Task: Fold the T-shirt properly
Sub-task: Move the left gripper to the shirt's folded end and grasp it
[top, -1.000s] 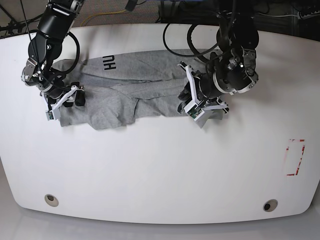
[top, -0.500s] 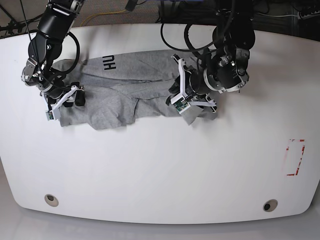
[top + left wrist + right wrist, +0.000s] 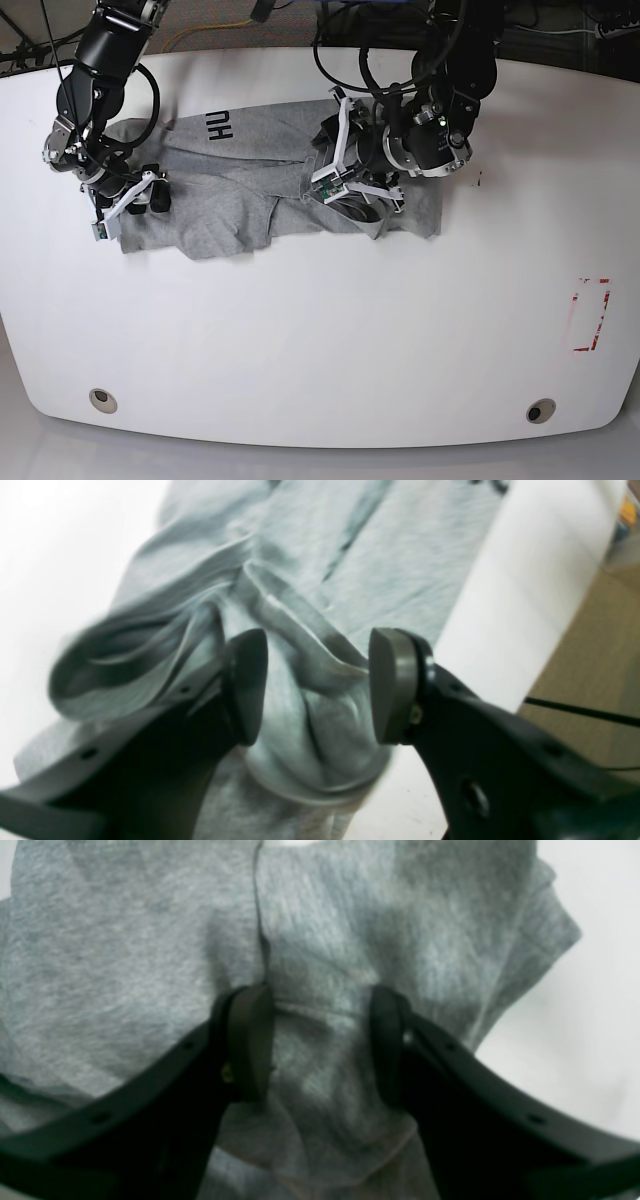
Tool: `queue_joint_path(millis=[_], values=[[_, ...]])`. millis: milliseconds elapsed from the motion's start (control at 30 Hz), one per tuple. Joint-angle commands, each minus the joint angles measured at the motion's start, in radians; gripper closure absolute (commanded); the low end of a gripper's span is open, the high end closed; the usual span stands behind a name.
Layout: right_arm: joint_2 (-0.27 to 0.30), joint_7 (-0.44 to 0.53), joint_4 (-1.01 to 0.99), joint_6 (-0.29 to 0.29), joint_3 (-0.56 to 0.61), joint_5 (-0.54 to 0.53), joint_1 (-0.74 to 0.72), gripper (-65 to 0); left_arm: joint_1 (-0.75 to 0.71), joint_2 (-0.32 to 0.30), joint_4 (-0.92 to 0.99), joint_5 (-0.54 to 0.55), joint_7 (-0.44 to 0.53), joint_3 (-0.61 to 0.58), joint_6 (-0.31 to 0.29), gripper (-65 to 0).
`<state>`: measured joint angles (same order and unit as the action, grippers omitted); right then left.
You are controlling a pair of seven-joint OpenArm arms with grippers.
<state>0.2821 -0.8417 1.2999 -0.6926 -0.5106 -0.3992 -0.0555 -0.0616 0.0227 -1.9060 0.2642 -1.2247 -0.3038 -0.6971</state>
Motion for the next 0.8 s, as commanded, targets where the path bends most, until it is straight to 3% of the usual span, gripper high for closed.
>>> queue_joint_path(millis=[0, 167, 500, 767], values=[[0.013, -0.008, 0.014, -0.006, 0.000, -0.004, -0.011, -29.8, 0.024, 0.009, -0.042, 0.016, -0.002, -0.019, -0.001, -31.0], [0.013, -0.008, 0.014, -0.006, -0.001, -0.004, -0.010, -29.8, 0.032, 0.029, -0.099, 0.040, -0.070, -0.010, -0.001, -30.8], [0.013, -0.008, 0.014, -0.006, -0.003, -0.005, -0.010, -29.8, 0.042, 0.026, -0.057, 0.051, -0.066, 0.206, -0.001, -30.6], [-0.001, -0.008, 0.014, -0.006, 0.000, -0.005, -0.011, -29.8, 0.118, -0.011, 0.099, 0.031, -0.066, 0.190, -0.001, -30.6]])
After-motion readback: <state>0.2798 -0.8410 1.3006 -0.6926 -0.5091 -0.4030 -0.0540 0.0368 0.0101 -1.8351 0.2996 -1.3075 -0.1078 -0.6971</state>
